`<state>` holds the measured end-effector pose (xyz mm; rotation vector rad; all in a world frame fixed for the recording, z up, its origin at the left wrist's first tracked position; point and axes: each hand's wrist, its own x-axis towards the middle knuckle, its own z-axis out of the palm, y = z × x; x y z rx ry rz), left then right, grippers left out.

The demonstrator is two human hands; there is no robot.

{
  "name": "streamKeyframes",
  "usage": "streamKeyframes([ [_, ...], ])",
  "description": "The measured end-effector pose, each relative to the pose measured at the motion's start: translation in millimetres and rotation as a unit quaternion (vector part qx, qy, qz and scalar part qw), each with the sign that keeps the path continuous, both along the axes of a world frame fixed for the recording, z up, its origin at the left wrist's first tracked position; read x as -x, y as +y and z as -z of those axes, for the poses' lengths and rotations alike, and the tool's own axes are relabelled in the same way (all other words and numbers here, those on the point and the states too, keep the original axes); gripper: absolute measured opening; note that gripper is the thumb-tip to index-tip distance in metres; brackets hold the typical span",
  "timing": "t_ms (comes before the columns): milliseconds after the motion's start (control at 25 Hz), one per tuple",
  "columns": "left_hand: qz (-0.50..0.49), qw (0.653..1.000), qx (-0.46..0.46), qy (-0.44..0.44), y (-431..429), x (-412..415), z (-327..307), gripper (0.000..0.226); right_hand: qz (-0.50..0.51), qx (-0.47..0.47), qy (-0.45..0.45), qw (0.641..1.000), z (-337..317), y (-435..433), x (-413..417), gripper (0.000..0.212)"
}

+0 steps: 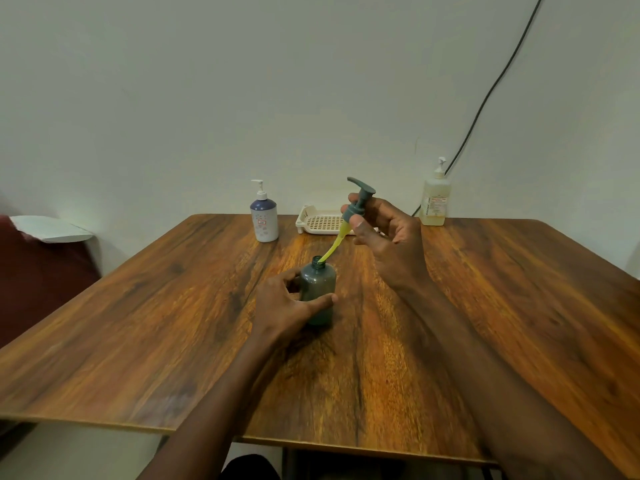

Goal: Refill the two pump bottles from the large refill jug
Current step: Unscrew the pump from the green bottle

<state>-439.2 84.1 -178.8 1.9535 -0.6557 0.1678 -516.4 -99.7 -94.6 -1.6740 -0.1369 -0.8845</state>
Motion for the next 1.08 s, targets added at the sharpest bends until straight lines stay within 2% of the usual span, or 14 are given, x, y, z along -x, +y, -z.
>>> streamKeyframes([
  [320, -0.015, 1.0, -0.017, 0.018, 17, 2, -3, 0.077, 0.017, -0.007, -0.048, 0.999, 0, 5, 12, 0.036],
  [520, -0.004, 0.999, -0.035, 0.019, 27, 1, -5, 0.087, 0.039, 0.149, 0.015, 0.988, 32, 3, 14, 0.042],
  [640, -0.007, 0.999, -0.047, 0.013, 28, 1, -4, 0.095, 0.04, 0.262, 0.088, 0.96, 58, -3, 15, 0.038],
  [800, -0.025, 0.999, -0.028, -0.013, 31, 7, -5, 0.106, 0.007, 0.339, 0.236, 0.911, 74, -5, 31, 0.034],
  [960, -0.064, 0.992, 0.012, -0.112, 18, 19, -26, 0.095, 0.01, 0.414, 0.263, 0.872, 77, -5, 28, 0.039],
  [1080, -0.058, 0.986, 0.036, -0.149, -1, 28, -44, 0.084, 0.001, 0.435, 0.302, 0.848, 72, -5, 24, 0.044],
])
